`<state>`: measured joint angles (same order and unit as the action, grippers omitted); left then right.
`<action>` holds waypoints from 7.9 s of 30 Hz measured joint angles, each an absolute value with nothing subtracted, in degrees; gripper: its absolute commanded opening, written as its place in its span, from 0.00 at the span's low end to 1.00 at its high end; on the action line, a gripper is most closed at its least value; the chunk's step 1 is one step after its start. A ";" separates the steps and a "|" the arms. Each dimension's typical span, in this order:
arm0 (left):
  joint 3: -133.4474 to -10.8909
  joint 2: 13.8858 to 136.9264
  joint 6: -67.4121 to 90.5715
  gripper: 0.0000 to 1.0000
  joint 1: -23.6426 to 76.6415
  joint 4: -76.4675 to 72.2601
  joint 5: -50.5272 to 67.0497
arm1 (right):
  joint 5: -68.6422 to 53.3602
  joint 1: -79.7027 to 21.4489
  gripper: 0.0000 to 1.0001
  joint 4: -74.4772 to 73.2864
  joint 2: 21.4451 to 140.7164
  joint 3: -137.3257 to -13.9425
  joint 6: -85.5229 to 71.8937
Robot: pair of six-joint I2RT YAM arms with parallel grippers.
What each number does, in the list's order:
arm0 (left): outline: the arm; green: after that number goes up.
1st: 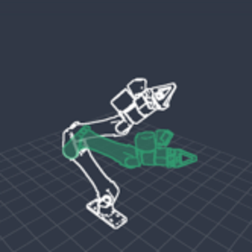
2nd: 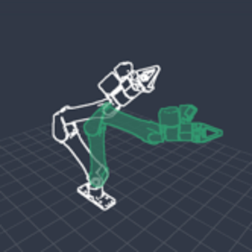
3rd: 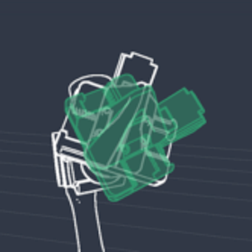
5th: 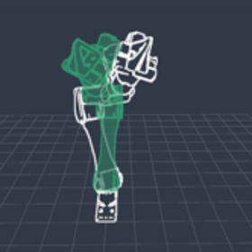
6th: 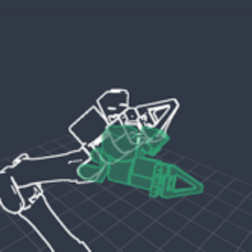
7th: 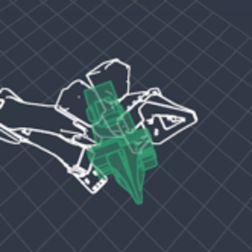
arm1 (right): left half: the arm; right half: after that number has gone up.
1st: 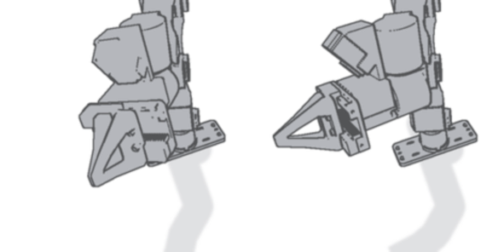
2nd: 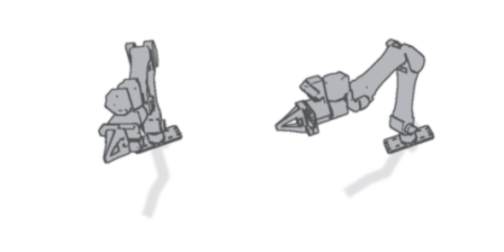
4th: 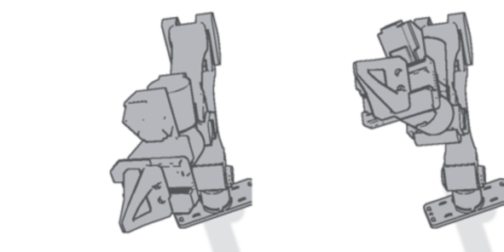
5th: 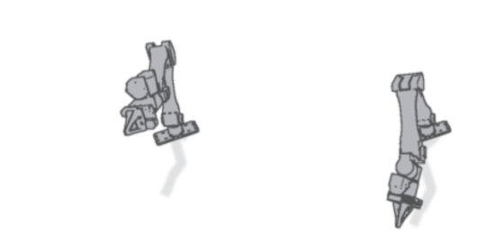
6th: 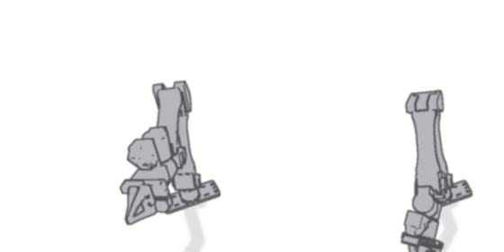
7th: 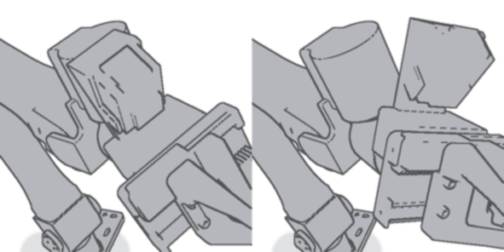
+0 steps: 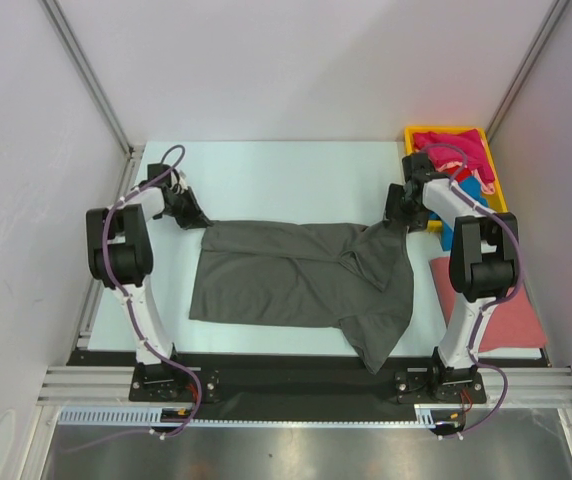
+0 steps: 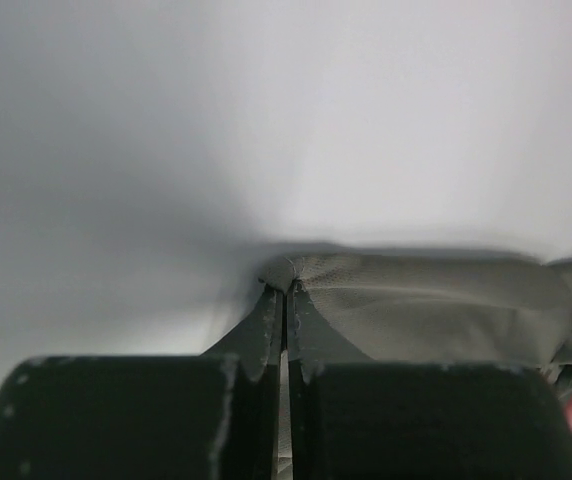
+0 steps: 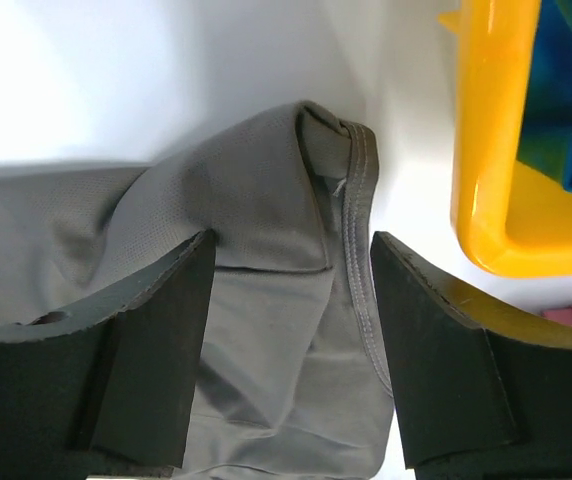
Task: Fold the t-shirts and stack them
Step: Fold the tshirt
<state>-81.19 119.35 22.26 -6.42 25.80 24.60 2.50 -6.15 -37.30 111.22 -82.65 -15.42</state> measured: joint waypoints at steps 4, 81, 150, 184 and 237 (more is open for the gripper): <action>-81.93 119.24 22.48 0.02 -8.71 26.76 23.05 | 2.00 -6.15 0.69 -36.80 111.81 -82.87 -15.42; -83.92 118.34 19.94 0.05 -7.75 29.65 14.39 | -14.37 -4.10 0.35 -34.85 117.75 -88.82 -17.93; -84.75 117.71 22.02 0.43 -8.43 27.07 15.79 | -10.76 -0.67 0.28 -37.60 122.23 -94.70 -17.30; -73.58 109.30 20.29 0.32 -6.48 30.33 11.79 | -20.64 -14.44 0.33 -40.58 104.31 -70.46 -19.38; -76.31 107.33 20.49 0.36 6.70 29.76 17.30 | -12.40 -19.88 0.28 -35.83 119.48 -88.62 -24.71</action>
<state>-76.31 107.33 20.49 6.70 29.76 17.30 -12.40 -19.88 -35.83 119.48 -88.62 -24.71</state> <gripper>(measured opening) 0.362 0.281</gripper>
